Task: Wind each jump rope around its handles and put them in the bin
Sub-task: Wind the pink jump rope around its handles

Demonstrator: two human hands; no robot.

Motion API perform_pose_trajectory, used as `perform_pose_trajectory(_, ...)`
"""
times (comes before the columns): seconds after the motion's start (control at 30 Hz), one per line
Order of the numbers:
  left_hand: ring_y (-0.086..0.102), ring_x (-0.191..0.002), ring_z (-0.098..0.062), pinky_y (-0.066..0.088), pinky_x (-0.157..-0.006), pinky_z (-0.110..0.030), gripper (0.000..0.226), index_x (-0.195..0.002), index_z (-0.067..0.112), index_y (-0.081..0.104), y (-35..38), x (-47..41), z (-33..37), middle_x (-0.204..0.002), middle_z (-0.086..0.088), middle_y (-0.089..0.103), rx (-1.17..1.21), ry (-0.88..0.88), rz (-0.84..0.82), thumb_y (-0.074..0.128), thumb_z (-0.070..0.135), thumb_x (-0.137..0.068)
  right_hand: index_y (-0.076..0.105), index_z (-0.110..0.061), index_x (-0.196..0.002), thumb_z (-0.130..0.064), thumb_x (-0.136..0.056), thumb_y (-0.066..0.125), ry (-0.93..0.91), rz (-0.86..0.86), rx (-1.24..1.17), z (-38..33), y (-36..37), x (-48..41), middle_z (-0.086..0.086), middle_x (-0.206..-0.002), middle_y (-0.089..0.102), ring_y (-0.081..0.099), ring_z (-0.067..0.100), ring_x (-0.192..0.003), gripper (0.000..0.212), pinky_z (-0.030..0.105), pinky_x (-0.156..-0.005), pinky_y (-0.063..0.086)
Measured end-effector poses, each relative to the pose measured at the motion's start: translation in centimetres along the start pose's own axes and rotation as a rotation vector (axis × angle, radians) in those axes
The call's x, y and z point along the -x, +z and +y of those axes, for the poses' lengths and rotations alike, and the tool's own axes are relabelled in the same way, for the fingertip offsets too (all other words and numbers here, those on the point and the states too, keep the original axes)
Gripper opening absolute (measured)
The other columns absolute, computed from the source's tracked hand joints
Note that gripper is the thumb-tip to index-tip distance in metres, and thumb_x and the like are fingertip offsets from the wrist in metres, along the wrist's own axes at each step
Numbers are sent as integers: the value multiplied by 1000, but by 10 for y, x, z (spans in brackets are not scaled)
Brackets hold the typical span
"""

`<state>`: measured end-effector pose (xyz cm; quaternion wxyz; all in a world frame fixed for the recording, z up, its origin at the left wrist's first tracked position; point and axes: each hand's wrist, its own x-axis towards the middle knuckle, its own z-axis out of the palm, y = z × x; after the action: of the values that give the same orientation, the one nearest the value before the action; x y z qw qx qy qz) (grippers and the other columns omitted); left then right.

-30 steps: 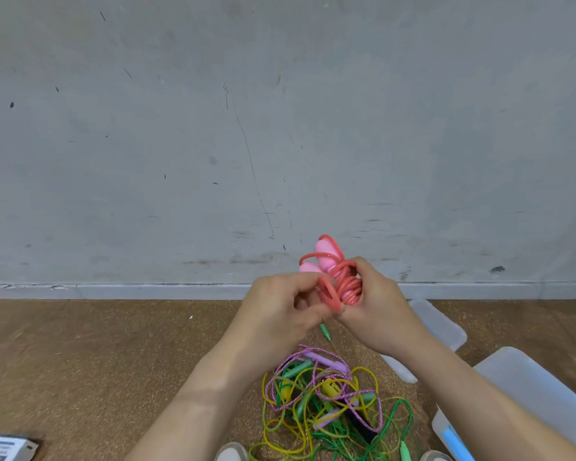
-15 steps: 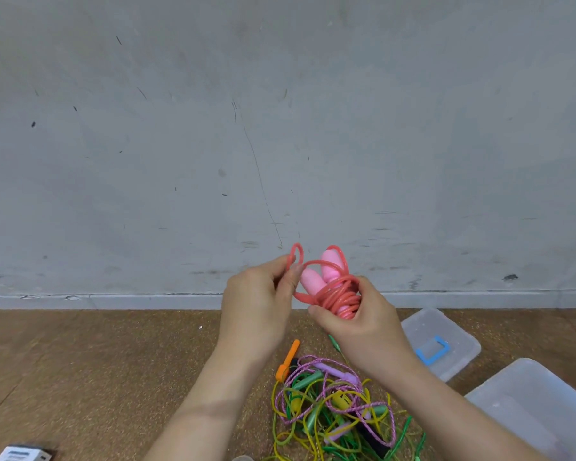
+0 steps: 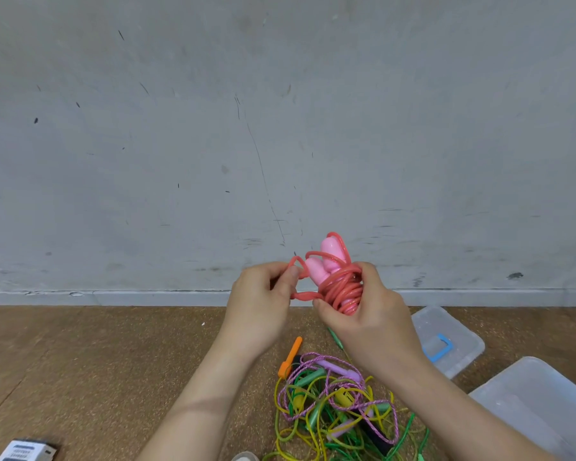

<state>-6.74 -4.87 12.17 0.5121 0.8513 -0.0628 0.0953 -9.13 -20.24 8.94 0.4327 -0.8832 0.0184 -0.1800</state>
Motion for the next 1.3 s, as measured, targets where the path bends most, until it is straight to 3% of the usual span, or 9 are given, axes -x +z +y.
perform_pose_trajectory(0.3,54,-61,-4,42,-60,-29,23,-82,29,70,0,1,3,-54,21,57,-100,69,87,51,29,-97,47,-31,-105,-57,-71,71,12,-8,-5,-1,4,-1,-6,-78,64,62,20,-71,48,40,-65,52)
perform_pose_trajectory(0.47,53,-63,-6,35,-56,-22,24,-81,26,65,3,3,8,-59,15,55,-210,102,112,49,28,-98,46,-32,-103,-57,-72,70,16,-11,3,0,5,-1,-8,-77,63,62,16,-70,46,38,-65,53)
perform_pose_trajectory(0.6,60,-85,-26,41,-69,-38,30,-92,17,63,6,8,8,-81,1,66,-469,114,40,39,32,-101,46,-33,-104,-58,-70,70,28,-14,26,5,6,-2,-7,-77,64,63,19,-71,48,40,-66,53)
perform_pose_trajectory(0.73,59,-91,-30,32,-65,-35,28,-95,18,50,7,8,16,-91,-4,63,-780,188,-84,28,33,-103,48,-33,-106,-61,-69,72,45,-38,33,10,9,0,-8,-78,64,63,18,-71,52,38,-66,53)
perform_pose_trajectory(0.8,58,-93,-31,39,-70,-38,18,-90,21,43,3,8,18,-83,-2,53,-883,224,-196,34,28,-103,48,-34,-108,-61,-69,71,53,-73,41,11,11,1,-8,-80,64,63,18,-74,53,38,-68,53)
perform_pose_trajectory(0.9,57,-93,-30,40,-73,-37,29,-74,22,34,-8,8,22,-67,4,32,-991,204,-325,45,27,-100,48,-35,-110,-61,-67,70,32,-126,41,11,12,3,-8,-85,65,64,17,-78,55,39,-72,53)
perform_pose_trajectory(1.03,57,-93,-29,33,-67,-33,36,-69,20,38,-13,9,27,-85,-5,59,-995,114,-420,47,41,-97,45,-32,-117,-59,-70,69,-26,-184,108,11,12,6,-7,-88,65,63,19,-81,59,38,-71,52)
perform_pose_trajectory(1.2,59,-86,-30,40,-69,-37,38,-67,20,30,-11,9,16,-65,1,41,-1084,259,-358,34,27,-104,44,-30,-116,-59,-71,69,-59,-186,141,9,9,2,-6,-86,65,63,21,-79,59,38,-69,51)
perform_pose_trajectory(1.3,58,-85,-32,42,-71,-41,30,-75,20,33,-12,6,10,-80,-5,56,-957,298,-304,32,29,-104,44,-29,-118,-57,-72,70,-80,-187,143,10,8,2,-5,-87,65,63,22,-79,60,39,-69,51)
